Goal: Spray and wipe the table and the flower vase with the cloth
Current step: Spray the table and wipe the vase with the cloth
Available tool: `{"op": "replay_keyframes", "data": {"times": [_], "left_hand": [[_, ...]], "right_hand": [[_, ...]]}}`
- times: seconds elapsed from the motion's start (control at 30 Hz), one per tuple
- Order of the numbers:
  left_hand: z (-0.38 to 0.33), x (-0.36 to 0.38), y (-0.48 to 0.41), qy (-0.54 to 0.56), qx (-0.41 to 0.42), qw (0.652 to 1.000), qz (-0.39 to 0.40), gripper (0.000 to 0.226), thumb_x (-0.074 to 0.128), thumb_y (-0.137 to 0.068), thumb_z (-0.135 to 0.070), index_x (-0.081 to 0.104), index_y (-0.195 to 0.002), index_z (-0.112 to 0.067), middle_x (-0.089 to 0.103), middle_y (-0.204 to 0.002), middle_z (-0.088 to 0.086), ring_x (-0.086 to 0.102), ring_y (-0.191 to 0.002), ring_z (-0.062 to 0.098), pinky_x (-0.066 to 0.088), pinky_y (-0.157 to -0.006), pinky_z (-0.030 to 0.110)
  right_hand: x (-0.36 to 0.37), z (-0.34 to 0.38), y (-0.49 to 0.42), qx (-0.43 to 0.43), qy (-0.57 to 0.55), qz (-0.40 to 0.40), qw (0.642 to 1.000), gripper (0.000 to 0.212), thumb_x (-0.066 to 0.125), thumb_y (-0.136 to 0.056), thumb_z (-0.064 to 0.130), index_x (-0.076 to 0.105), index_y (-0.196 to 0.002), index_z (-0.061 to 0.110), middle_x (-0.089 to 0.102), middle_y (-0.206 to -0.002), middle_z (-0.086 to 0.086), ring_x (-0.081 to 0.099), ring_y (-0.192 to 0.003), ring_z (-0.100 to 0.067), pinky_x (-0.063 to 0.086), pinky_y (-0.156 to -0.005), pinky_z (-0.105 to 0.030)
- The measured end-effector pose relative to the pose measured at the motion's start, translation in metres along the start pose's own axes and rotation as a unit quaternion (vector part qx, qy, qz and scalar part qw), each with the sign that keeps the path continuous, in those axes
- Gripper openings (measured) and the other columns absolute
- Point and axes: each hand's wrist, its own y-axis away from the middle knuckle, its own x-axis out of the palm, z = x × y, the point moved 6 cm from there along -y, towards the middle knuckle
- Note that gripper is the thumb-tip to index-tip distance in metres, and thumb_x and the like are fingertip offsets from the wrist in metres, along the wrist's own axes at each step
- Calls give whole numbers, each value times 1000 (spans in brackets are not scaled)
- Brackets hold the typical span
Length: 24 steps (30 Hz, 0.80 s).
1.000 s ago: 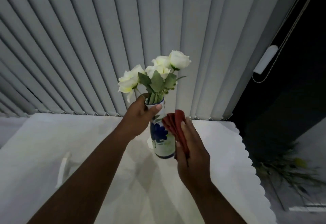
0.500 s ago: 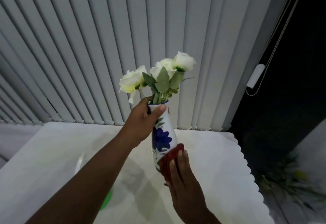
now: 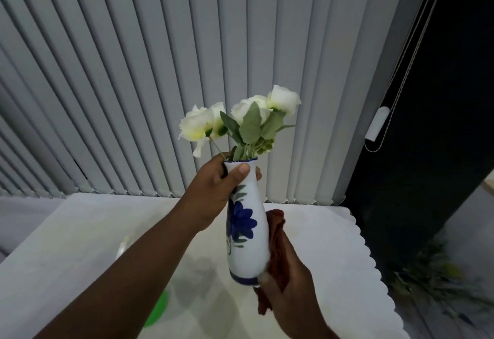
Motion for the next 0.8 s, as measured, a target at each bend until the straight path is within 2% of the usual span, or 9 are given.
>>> {"op": "replay_keyframes", "data": {"times": [0.1,0.2,0.33,0.4,0.47,0.57,0.63,0.73,0.8], "left_hand": [[3,7,4,6,-13,1000,16,43,62,-80,-36,60,-116,-12,76,-105,8,71,-102,22,58,-81,29],[5,14,8,20,-25,999,28,46,61,-80,-34,57,-120,-11,74,-110,10,69,-106,23,57,-85,28],[3,22,12,26,-22,999,20,43,63,-86,-37,55,-123,-16,75,-108,6,70,-104,20,57,-82,28],[5,27,13,-11,-28,999,-24,50,71,-71,-51,59,-114,-28,75,-104,1,71,-100,17,58,-86,36],[5,23,14,-52,-35,990,-127,49,74,-52,-66,66,-93,-41,76,-91,-11,71,-86,6,58,-83,37],[4,16,13,-88,-23,974,-208,44,74,-46,-75,70,-80,-46,74,-79,-22,69,-73,-4,57,-73,29],[2,13,12,-104,-17,972,-209,43,73,-48,-74,71,-79,-45,74,-76,-22,69,-70,-4,55,-69,25],[1,13,11,-139,-7,973,-182,38,73,-52,-70,71,-78,-44,74,-73,-21,69,-66,-4,49,-58,16],[4,16,13,-146,-3,977,-154,39,73,-54,-68,72,-80,-38,75,-74,-19,69,-67,-3,48,-56,11]], "right_hand": [[7,0,5,-2,2,-27,1000,107,92,-64,38,27,-150,45,42,-152,19,55,-129,-9,62,-78,-29],[1,3,5,-30,86,-88,992,104,92,-59,36,30,-142,53,44,-147,28,47,-133,0,51,-100,-23],[-7,2,3,-31,146,-121,981,105,88,-58,35,27,-142,52,42,-147,30,45,-134,3,49,-105,-28],[-9,5,5,-37,162,-135,977,106,87,-58,35,26,-144,51,42,-147,30,45,-134,3,49,-105,-29],[-10,13,8,-57,207,-152,965,107,86,-57,35,26,-145,48,42,-147,28,45,-133,3,48,-104,-23],[-6,27,11,-103,317,-180,926,102,82,-61,40,31,-148,25,50,-145,1,52,-128,-13,56,-96,-36],[5,39,11,-138,371,-157,905,99,72,-71,47,21,-151,17,39,-152,-9,41,-136,-22,51,-100,-43],[17,53,-3,-174,413,-71,891,94,55,-88,51,2,-157,15,15,-164,-11,18,-151,-22,23,-118,-22],[13,63,-21,-163,372,-45,913,89,51,-93,52,-1,-157,19,10,-166,-4,12,-152,-12,15,-119,-13]]}}
